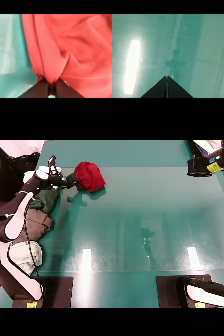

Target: Fold the shirts.

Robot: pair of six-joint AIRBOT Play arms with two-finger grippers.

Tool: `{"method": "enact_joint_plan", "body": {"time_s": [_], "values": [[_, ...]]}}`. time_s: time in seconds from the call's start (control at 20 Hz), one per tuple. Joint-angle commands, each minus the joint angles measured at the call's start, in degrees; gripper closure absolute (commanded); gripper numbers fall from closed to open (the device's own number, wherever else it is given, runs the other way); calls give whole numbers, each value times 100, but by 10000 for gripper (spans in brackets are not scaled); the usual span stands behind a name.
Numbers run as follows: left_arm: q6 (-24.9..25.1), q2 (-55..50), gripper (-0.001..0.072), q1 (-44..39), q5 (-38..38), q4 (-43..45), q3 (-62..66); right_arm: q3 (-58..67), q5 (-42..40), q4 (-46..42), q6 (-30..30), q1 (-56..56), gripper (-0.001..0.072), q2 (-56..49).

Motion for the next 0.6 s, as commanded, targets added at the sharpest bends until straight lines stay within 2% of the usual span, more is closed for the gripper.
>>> {"method": "enact_joint_plan", "body": {"time_s": [0.0, 0.15, 0.3, 0.45, 0.55], "values": [[590, 52, 684, -7, -1167, -730, 925, 33, -96, 7, 2, 7, 692, 22], [1886, 337, 684, -44, -2782, -2114, 2529, 509, -111, 9, 2, 7, 692, 28], [2072, 1270, 684, -302, -3320, -2745, 2833, 1237, -153, 7, 2, 4, 693, 28], [2199, 2227, 684, -767, -3786, -2664, 2507, 1532, -236, 7, 2, 4, 693, 133], [2214, 2649, 684, -1091, -3941, -2428, 2192, 1110, -579, 9, 2, 4, 692, 474]]}}
